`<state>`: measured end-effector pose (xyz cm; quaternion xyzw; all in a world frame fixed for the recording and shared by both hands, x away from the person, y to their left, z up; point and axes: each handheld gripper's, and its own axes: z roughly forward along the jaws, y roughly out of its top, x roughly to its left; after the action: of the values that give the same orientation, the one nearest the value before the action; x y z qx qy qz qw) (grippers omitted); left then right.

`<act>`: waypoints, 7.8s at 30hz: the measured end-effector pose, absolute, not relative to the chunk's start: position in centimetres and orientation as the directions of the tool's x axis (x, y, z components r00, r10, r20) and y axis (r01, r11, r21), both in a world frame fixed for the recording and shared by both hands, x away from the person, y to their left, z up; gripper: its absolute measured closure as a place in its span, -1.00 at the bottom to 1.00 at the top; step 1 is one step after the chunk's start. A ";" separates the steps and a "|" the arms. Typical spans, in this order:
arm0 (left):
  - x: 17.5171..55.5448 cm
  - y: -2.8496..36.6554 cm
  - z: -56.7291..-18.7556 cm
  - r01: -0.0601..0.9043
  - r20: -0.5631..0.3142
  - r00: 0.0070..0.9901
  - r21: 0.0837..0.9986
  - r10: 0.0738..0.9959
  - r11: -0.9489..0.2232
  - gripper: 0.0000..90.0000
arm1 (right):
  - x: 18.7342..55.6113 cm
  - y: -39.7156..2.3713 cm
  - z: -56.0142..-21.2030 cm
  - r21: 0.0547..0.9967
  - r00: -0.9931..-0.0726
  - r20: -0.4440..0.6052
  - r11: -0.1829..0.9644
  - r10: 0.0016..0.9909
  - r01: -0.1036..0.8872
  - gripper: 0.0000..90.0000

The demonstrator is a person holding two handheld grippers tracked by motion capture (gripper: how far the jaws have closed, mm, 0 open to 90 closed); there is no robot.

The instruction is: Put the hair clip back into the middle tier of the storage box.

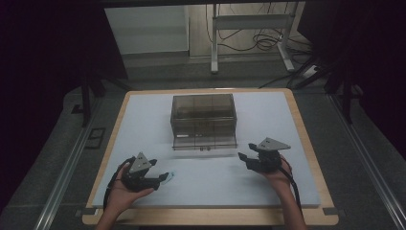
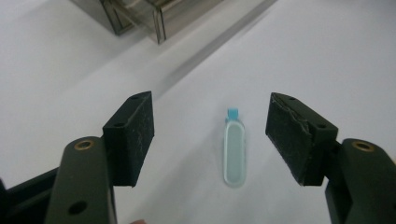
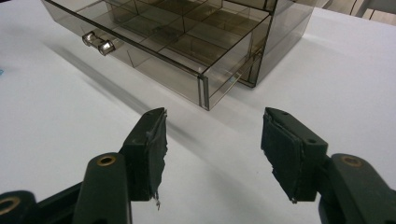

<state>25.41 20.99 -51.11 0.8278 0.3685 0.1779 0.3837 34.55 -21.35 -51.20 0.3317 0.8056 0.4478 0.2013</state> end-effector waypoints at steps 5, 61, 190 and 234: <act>24.6 21.2 -51.6 0.483 -0.001 0.669 0.760 0.743 -0.434 -0.19 | 34.6 -21.4 -51.3 0.854 -0.695 -0.024 0.376 0.719 0.360 -0.12; 26.7 18.6 -53.8 0.528 -0.012 0.704 0.678 0.711 -0.511 0.71 | 34.7 -22.2 -51.3 0.856 -0.672 -0.018 0.359 0.740 0.372 -0.12; 34.7 17.3 -47.1 0.453 0.025 0.695 0.762 0.719 -0.464 0.71 | 35.0 -22.4 -52.0 0.836 -0.665 -0.018 0.376 0.746 0.399 -0.22; 37.7 14.4 -47.1 0.450 0.035 0.708 0.747 0.705 -0.489 0.71 | 35.1 -22.3 -52.3 0.827 -0.666 -0.022 0.388 0.746 0.408 -0.23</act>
<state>37.67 14.37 -47.12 0.8458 0.3416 0.1709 0.3725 35.08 -22.33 -52.27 0.3566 0.8087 0.4229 0.2000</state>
